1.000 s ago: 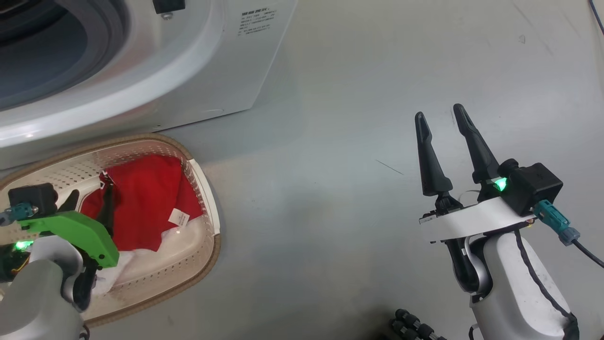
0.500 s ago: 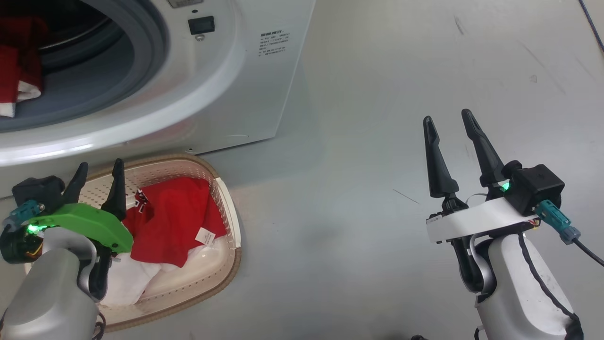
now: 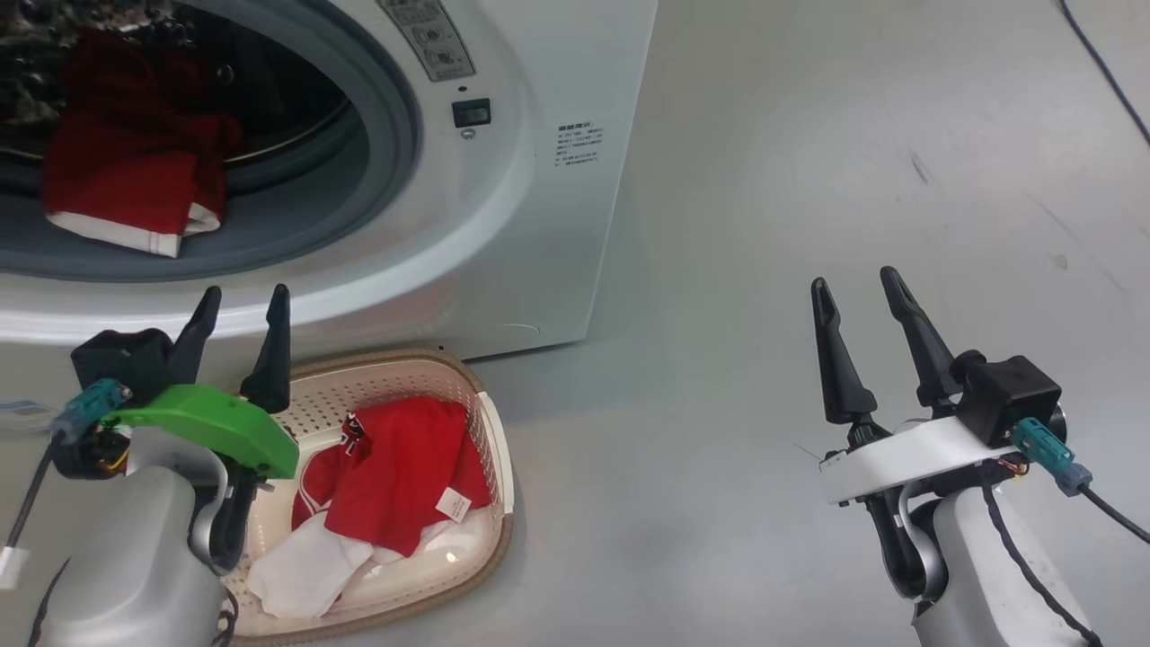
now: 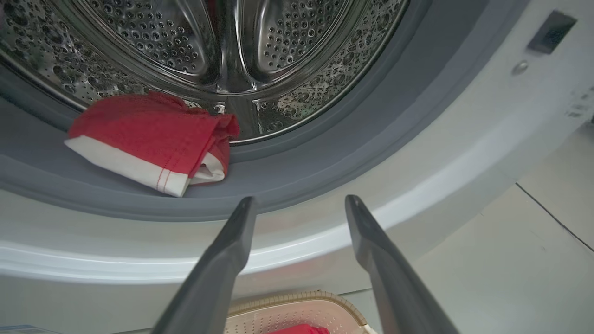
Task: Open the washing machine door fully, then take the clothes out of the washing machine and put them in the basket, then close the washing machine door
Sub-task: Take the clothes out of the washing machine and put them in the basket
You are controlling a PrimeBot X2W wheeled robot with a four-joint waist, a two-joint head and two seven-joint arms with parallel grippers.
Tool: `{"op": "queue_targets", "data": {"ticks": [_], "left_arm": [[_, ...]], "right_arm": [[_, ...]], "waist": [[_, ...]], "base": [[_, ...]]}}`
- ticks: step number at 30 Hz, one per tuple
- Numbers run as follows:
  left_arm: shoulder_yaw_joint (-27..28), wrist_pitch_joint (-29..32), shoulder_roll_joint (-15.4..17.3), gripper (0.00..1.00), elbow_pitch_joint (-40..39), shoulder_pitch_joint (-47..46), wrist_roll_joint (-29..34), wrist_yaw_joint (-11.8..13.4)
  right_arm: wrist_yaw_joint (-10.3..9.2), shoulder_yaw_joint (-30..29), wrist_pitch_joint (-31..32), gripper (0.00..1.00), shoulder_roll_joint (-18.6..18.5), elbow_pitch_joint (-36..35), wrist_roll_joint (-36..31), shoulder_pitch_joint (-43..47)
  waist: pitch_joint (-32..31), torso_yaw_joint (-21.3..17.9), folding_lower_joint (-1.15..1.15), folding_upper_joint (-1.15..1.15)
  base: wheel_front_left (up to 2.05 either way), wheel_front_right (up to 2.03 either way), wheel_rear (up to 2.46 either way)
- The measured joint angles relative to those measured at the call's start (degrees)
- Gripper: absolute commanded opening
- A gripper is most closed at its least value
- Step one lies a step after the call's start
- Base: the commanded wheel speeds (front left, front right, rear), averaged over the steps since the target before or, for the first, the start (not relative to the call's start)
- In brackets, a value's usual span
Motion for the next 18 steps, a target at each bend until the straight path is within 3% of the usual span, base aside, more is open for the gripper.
{"op": "queue_targets", "data": {"ticks": [18], "left_arm": [[2.63, -0.10, 0.32, 1.00, -10.82, 10.36, 1.49, 0.00]], "right_arm": [[1.97, -0.38, 0.00, 1.00, -0.04, -0.34, -0.31, 5.27]], "waist": [[-10.84, 6.66, 0.00, 0.00]], "base": [[0.00, 0.00, 0.00]]}}
